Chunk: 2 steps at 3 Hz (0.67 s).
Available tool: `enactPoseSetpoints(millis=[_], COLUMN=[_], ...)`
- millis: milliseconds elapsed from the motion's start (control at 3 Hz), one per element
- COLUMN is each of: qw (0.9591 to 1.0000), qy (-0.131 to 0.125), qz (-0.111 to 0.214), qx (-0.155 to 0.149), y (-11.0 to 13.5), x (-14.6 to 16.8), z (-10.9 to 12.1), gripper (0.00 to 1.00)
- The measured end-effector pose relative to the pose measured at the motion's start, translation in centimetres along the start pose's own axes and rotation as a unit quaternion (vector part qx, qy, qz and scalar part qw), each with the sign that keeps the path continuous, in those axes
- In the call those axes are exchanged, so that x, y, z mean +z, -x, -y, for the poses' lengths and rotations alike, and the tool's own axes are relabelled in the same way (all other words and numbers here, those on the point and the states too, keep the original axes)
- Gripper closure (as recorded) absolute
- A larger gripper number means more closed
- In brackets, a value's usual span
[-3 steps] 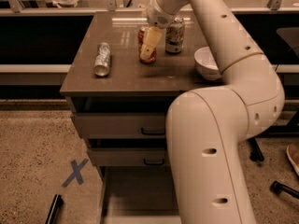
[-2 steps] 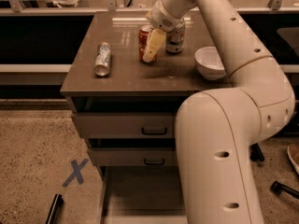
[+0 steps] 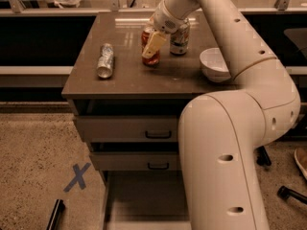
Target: Place coke can into bottom drawer
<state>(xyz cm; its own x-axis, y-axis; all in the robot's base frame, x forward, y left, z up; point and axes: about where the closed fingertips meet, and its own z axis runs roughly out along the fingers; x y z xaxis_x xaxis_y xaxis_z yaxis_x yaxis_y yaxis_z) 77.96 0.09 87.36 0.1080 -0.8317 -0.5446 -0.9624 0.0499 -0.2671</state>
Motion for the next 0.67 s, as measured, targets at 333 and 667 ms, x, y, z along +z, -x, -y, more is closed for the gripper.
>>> enactPoseSetpoints(millis=[333, 667], qw=[0.9999, 0.9999], qy=[0.005, 0.005], qz=[0.011, 0.011], qx=[-0.004, -0.004], y=[0.27, 0.5], x=[0.5, 0.16], z=[-0.07, 0.04], gripper=[0.66, 0.89])
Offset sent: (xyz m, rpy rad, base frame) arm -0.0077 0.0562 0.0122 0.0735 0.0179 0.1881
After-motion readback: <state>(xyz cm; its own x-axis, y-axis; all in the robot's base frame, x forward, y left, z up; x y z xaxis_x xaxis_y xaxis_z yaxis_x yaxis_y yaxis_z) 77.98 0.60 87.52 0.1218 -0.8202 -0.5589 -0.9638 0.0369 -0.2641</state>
